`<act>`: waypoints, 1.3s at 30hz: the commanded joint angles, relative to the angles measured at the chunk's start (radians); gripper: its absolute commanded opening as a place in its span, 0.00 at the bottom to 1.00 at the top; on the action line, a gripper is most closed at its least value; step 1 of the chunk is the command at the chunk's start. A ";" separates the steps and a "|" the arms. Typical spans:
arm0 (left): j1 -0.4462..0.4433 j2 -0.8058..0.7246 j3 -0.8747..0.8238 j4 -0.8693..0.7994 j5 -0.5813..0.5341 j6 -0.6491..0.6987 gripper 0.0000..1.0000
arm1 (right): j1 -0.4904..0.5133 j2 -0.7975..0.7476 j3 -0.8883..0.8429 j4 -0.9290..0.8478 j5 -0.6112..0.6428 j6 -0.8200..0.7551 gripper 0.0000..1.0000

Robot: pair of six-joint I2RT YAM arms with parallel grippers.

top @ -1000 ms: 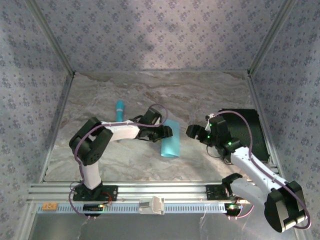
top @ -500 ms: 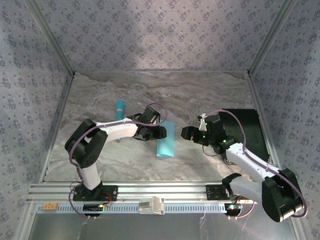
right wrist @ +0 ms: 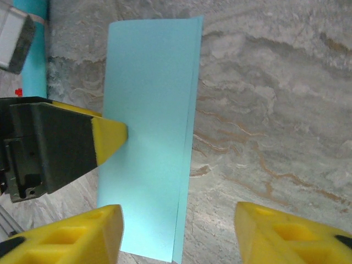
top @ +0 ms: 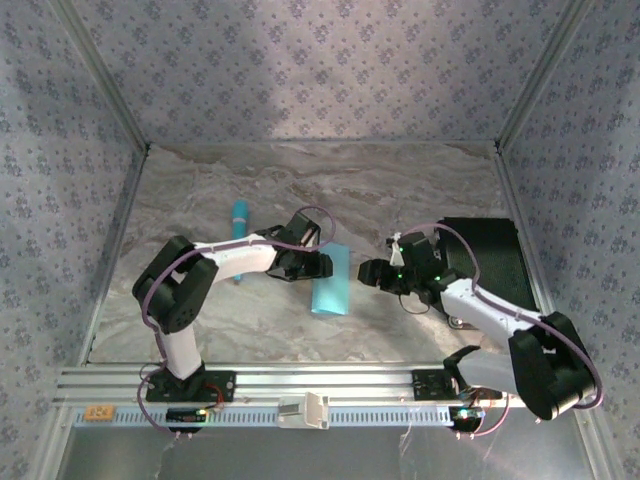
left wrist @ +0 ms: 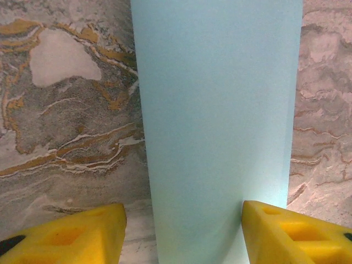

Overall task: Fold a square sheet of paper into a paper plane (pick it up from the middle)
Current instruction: Hold the square sheet of paper at the center of the table.

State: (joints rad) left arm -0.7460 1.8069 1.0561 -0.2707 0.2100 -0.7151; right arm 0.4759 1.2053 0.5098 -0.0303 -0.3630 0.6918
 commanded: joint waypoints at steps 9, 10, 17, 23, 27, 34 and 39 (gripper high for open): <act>-0.001 0.094 0.053 -0.088 -0.035 0.036 0.60 | 0.004 0.050 0.036 0.002 0.029 0.025 0.54; 0.000 0.102 0.060 -0.099 -0.042 0.039 0.60 | 0.004 0.050 0.037 -0.001 0.033 0.025 0.54; -0.015 0.144 0.097 -0.140 -0.074 0.052 0.60 | -0.001 0.042 0.038 -0.027 0.057 0.026 0.55; -0.020 0.175 0.122 -0.166 -0.101 0.036 0.60 | -0.006 0.042 0.041 -0.036 0.055 0.023 0.56; -0.026 0.188 0.128 -0.168 -0.101 0.028 0.61 | -0.006 0.048 0.043 -0.039 0.054 0.023 0.55; -0.041 0.213 0.157 -0.202 -0.137 0.046 0.62 | -0.007 0.048 0.048 -0.051 0.057 0.023 0.56; -0.041 0.221 0.157 -0.210 -0.152 0.054 0.61 | -0.007 0.042 0.047 -0.061 0.061 0.022 0.56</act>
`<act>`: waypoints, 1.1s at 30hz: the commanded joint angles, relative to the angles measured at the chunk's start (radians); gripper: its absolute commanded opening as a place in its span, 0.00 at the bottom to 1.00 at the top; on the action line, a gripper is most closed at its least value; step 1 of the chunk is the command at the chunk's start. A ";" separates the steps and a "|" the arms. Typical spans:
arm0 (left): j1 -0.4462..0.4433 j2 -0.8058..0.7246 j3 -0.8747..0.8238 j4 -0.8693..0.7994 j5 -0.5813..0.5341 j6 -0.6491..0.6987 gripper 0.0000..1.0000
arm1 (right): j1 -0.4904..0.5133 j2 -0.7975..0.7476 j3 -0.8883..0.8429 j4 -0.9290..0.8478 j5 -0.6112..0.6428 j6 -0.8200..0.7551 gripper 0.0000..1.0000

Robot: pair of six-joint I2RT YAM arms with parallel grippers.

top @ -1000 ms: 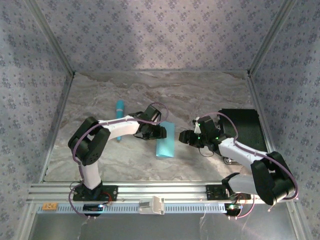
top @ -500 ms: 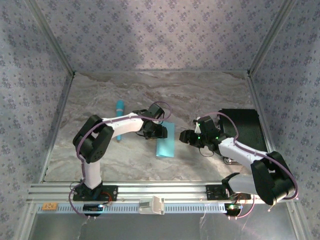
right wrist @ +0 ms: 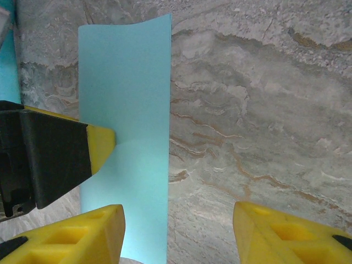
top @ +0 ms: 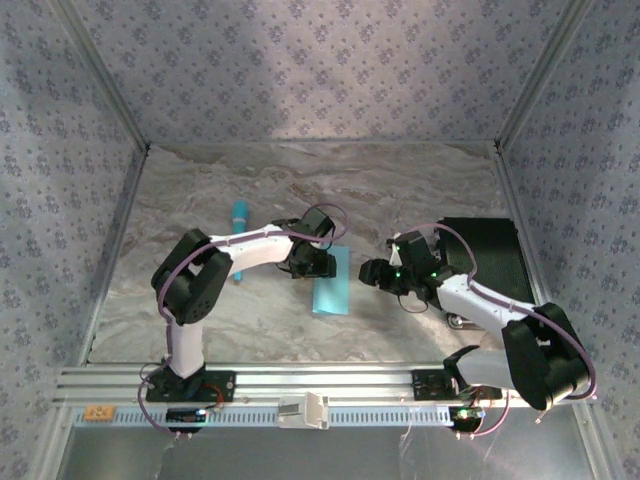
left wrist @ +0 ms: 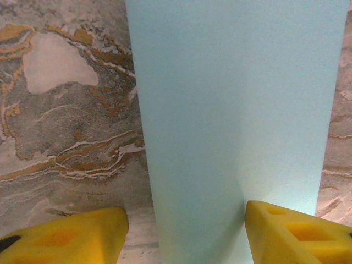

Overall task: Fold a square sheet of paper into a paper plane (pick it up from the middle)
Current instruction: Hold the square sheet of paper at the center of the table.

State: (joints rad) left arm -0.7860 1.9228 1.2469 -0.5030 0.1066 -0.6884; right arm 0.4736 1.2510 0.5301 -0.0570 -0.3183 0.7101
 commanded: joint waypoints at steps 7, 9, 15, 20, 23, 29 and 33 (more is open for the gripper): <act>-0.001 0.099 -0.046 0.057 -0.035 -0.001 0.61 | -0.004 -0.003 0.025 -0.031 0.007 0.003 0.56; -0.001 0.100 -0.047 0.058 -0.034 -0.003 0.61 | -0.004 -0.002 0.025 -0.035 0.005 0.003 0.56; -0.001 0.107 -0.050 0.060 -0.034 0.008 0.61 | -0.003 -0.003 0.023 -0.032 0.006 0.003 0.55; -0.001 0.114 -0.046 0.057 -0.029 0.015 0.61 | 0.000 0.017 0.023 -0.002 -0.023 0.030 0.50; -0.001 0.115 -0.046 0.059 -0.030 0.021 0.61 | 0.008 0.053 0.033 0.034 -0.048 0.048 0.45; -0.006 0.116 -0.043 0.062 -0.031 0.043 0.61 | 0.016 0.076 0.051 0.007 -0.011 0.054 0.44; -0.007 0.120 -0.046 0.070 -0.028 0.049 0.61 | 0.012 0.069 0.054 -0.021 0.001 0.045 0.45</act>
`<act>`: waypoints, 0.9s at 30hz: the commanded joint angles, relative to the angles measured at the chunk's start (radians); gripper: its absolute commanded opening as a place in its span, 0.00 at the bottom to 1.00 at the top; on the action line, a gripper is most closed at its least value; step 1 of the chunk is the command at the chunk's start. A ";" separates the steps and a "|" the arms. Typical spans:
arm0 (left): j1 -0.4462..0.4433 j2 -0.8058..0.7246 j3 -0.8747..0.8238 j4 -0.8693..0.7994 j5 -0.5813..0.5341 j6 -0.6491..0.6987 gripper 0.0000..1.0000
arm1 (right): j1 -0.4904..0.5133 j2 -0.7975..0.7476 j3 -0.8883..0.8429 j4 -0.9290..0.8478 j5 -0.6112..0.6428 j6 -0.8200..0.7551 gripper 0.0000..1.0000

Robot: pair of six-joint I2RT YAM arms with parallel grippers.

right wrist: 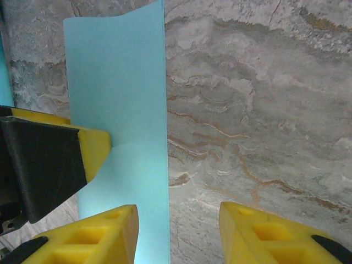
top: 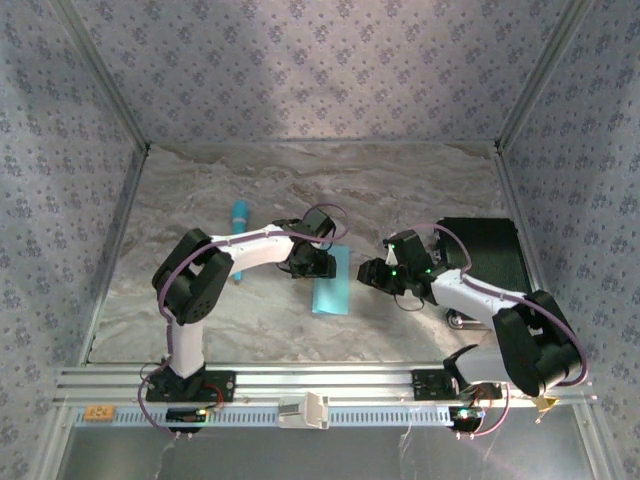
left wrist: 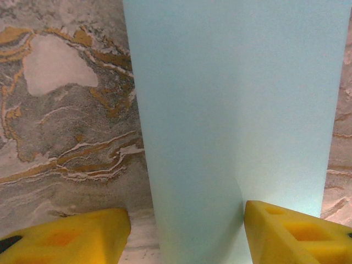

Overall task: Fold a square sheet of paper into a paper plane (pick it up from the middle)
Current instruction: Hold the square sheet of paper at the center of the table.

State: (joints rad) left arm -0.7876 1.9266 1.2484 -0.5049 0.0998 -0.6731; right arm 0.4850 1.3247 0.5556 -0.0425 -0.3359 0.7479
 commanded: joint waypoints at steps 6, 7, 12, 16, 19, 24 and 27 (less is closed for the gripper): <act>-0.006 0.121 -0.041 0.077 -0.020 0.047 0.61 | -0.006 -0.011 0.025 -0.049 0.032 0.007 0.45; -0.007 0.122 -0.040 0.076 -0.022 0.047 0.61 | -0.006 -0.011 0.026 -0.052 0.032 0.006 0.45; -0.008 0.127 -0.036 0.077 -0.019 0.050 0.62 | -0.011 -0.014 0.024 -0.061 0.036 0.002 0.46; -0.007 0.130 -0.032 0.073 -0.021 0.051 0.60 | -0.011 -0.015 0.024 -0.060 0.035 0.002 0.46; -0.006 0.132 -0.033 0.071 -0.025 0.043 0.60 | -0.011 -0.015 0.024 -0.062 0.032 0.002 0.46; -0.007 0.132 -0.033 0.069 -0.032 0.038 0.59 | -0.011 -0.012 0.022 -0.053 0.025 0.003 0.46; -0.006 0.132 -0.032 0.069 -0.034 0.033 0.58 | -0.010 -0.009 0.023 -0.050 0.023 0.002 0.46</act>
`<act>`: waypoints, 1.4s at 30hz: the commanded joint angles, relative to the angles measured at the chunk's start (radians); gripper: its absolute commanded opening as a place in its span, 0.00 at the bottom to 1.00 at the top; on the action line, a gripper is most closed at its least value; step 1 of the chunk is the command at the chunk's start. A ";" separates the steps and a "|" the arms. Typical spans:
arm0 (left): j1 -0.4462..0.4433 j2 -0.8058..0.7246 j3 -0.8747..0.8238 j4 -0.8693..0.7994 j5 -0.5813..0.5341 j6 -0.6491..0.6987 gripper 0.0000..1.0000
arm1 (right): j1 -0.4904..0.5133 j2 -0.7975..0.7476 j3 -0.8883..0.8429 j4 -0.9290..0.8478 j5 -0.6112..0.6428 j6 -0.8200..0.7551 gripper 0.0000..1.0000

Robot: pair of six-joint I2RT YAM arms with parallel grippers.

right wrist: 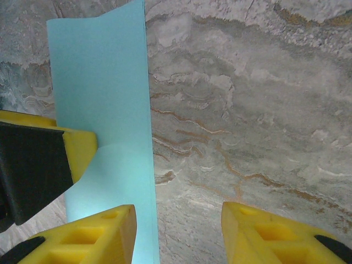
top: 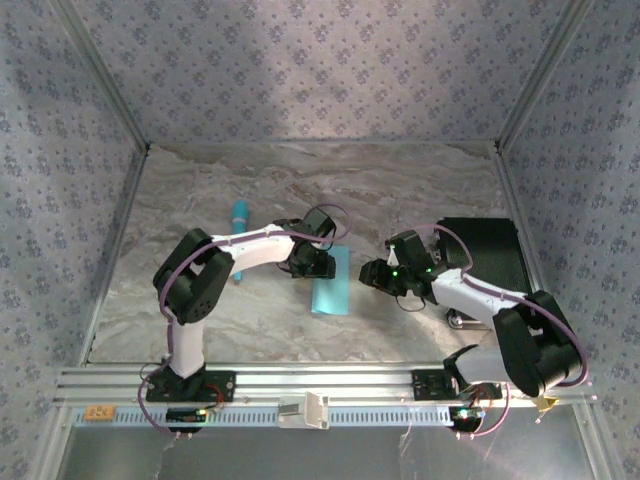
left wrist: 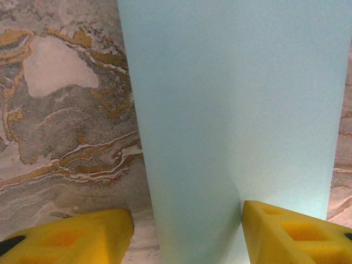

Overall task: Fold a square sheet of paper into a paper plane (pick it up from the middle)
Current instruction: Hold the square sheet of paper at the center of the table.

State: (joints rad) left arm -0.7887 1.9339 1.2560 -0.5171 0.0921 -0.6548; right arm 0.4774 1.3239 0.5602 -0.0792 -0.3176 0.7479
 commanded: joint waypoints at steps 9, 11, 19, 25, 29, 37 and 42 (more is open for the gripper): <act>-0.004 0.133 -0.035 0.085 -0.018 -0.010 0.61 | -0.003 -0.008 0.020 -0.016 0.002 0.003 0.46; -0.003 0.137 -0.033 0.085 -0.016 -0.012 0.62 | -0.003 -0.007 0.020 -0.015 0.002 0.003 0.46; -0.004 0.146 -0.034 0.088 -0.009 -0.023 0.62 | -0.003 -0.002 0.021 -0.015 -0.002 0.003 0.46; -0.003 0.153 -0.033 0.076 -0.021 -0.031 0.62 | -0.002 -0.001 0.020 -0.016 -0.003 0.001 0.46; -0.004 0.158 -0.030 0.077 -0.016 -0.037 0.62 | -0.001 0.002 0.022 -0.014 -0.005 0.002 0.47; -0.004 0.162 -0.029 0.078 -0.019 -0.033 0.63 | 0.000 0.010 0.023 -0.008 -0.006 0.003 0.47; -0.005 0.166 -0.029 0.087 -0.003 -0.022 0.62 | 0.001 0.018 0.027 -0.005 -0.010 0.004 0.47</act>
State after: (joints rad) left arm -0.7921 1.9625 1.2732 -0.5282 0.0891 -0.6926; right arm 0.4778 1.3296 0.5602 -0.0784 -0.3187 0.7479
